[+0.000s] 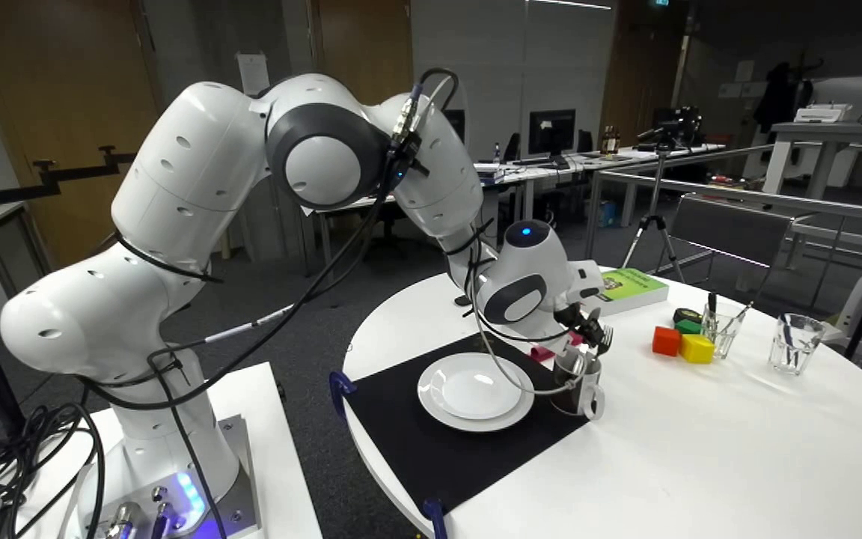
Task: Remove the silver knife from the mug and put it on the left side of the black mat
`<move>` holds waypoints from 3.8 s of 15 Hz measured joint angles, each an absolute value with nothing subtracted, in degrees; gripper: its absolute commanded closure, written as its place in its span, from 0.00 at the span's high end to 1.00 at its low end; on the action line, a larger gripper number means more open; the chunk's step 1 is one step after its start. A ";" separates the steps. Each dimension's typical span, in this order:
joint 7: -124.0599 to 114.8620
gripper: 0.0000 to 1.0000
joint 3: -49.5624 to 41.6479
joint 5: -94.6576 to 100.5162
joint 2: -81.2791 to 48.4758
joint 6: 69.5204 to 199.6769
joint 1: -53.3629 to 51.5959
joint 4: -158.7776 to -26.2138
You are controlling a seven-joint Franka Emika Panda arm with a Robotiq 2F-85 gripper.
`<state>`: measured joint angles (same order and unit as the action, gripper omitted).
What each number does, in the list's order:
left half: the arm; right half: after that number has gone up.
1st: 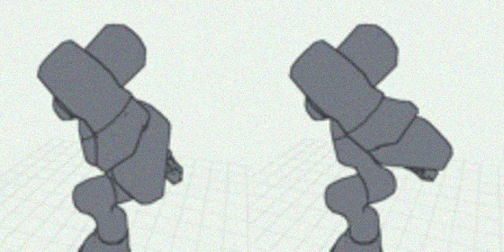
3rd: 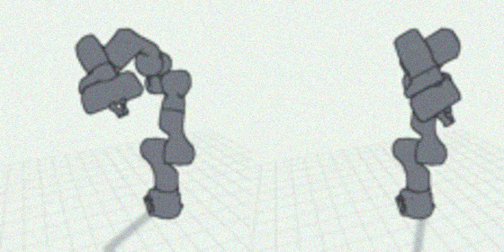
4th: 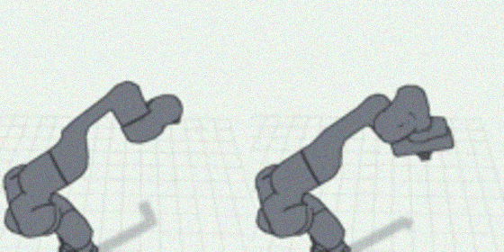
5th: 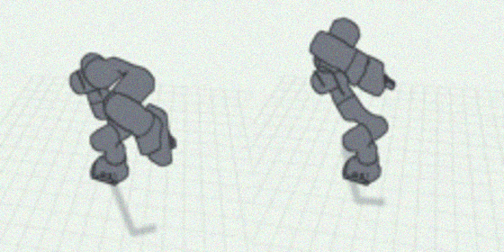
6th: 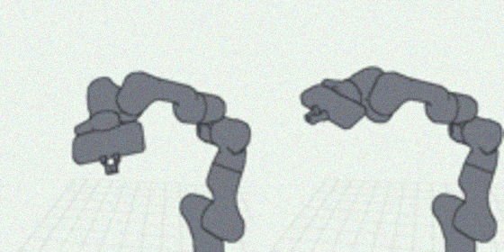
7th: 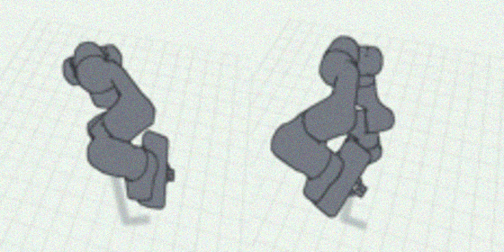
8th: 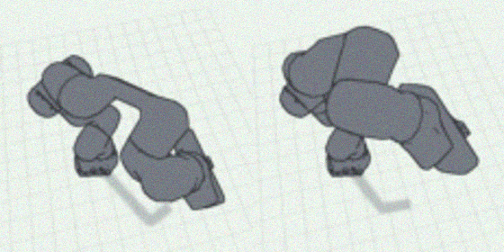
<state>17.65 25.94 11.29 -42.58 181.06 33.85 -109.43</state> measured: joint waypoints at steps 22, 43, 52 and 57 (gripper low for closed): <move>23.65 1.00 29.79 10.96 -44.39 177.28 37.71 -106.57; 24.32 1.00 32.28 10.64 -37.72 177.01 42.59 -113.66; 25.54 1.00 35.23 8.37 -37.96 173.35 45.58 -114.13; 29.11 1.00 40.43 7.31 -39.38 173.16 49.50 -114.19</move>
<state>29.11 40.43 7.31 -39.38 173.16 49.50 -114.19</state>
